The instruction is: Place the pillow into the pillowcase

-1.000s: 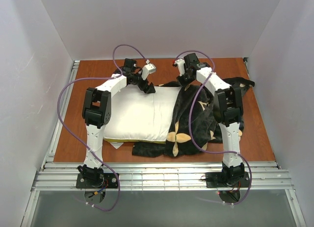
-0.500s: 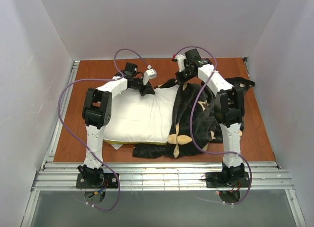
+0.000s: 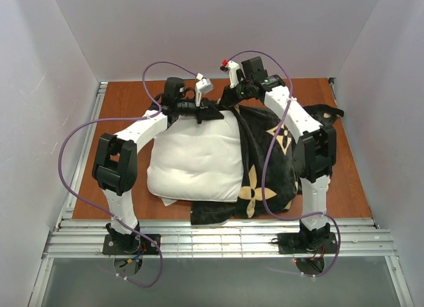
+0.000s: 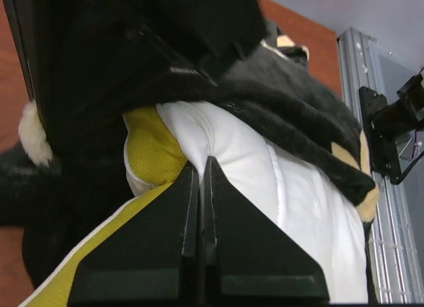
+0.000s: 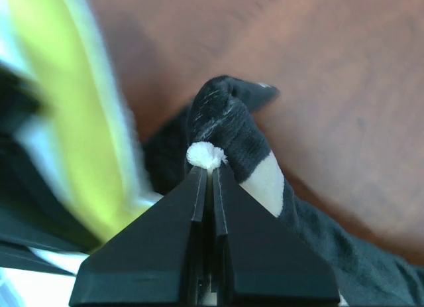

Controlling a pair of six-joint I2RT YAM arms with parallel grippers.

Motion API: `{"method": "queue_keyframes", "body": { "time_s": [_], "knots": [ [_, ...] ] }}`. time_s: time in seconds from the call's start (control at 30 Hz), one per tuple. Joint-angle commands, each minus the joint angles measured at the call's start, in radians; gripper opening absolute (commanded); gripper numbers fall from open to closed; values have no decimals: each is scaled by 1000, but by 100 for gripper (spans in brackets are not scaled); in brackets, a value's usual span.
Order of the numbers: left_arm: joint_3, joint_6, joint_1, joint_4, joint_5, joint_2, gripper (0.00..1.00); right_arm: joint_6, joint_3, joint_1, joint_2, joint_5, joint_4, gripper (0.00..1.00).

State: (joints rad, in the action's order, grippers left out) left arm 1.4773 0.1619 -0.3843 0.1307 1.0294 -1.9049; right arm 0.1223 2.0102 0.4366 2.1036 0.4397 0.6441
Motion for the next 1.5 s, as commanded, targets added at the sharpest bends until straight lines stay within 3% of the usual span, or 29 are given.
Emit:
{"method": "queue_keyframes", "body": {
  "time_s": [0.0, 0.13, 0.2, 0.3, 0.4, 0.47, 0.57, 0.67, 0.7, 0.73, 0.77, 0.8, 0.83, 0.87, 0.9, 0.97, 1.0, 1.03, 1.07, 1.17, 1.27, 1.33, 1.47],
  "knots": [
    [-47, -257, -13, -286, 100, 69, 0, -107, -5, 31, -114, 80, -141, 1],
    [-146, -564, -10, -534, 64, 90, 0, -324, -111, 31, -212, 108, -285, 1],
    [-199, -643, -7, -619, 32, 96, 0, -452, -175, 43, -263, 100, -418, 1],
    [-261, -688, 2, -606, -64, 119, 0, -526, -225, 86, -278, 82, -500, 1],
    [-317, -835, 65, -676, -164, 124, 0, -585, -229, 141, -255, 94, -521, 1],
    [-366, -1043, 145, -764, -196, 124, 0, -631, -247, 169, -243, 109, -526, 1],
    [-440, -1090, 205, -819, -273, 159, 0, -685, -275, 231, -240, 128, -567, 1],
    [-456, -1038, 225, -720, -317, 164, 0, -633, -237, 249, -209, 93, -575, 1],
    [-454, -982, 231, -648, -333, 158, 0, -597, -181, 240, -180, 71, -537, 6],
    [-402, -919, 239, -567, -363, 133, 5, -520, -157, 229, -169, 59, -493, 24],
    [-366, -860, 242, -469, -368, 116, 41, -485, -148, 214, -166, 60, -425, 31],
    [-326, -799, 245, -277, -359, 100, 57, -439, -160, 174, -200, 42, -404, 37],
    [-271, -653, 248, -162, -361, 78, 67, -399, -212, 151, -229, 24, -379, 51],
    [-200, -581, 248, -49, -356, 81, 71, -288, -240, 128, -259, 15, -306, 57],
    [-187, -500, 248, 113, -368, 101, 73, -227, -257, 91, -318, -25, -258, 59],
    [-274, -334, 257, 174, -370, 242, 80, -73, -362, 50, -388, -64, -181, 60],
    [-310, -276, 259, 200, -367, 298, 94, -32, -411, 45, -466, -87, -144, 61],
    [-339, -216, 257, 219, -365, 363, 98, 12, -521, 47, -502, -97, -127, 61],
    [-371, -80, 254, 236, -361, 454, 98, 45, -569, 50, -534, -99, -117, 62],
    [-426, 136, 203, 366, -382, 553, 98, 77, -694, 96, -579, -145, -63, 64],
    [-500, 223, 107, 428, -439, 661, 98, 48, -732, 160, -557, -182, -64, 63],
    [-601, 217, -1, 399, -557, 740, 98, 19, -725, 188, -515, -208, -63, 61],
    [-759, 244, -135, 331, -652, 842, 98, -67, -714, 221, -447, -219, -38, 56]
  ]
}}
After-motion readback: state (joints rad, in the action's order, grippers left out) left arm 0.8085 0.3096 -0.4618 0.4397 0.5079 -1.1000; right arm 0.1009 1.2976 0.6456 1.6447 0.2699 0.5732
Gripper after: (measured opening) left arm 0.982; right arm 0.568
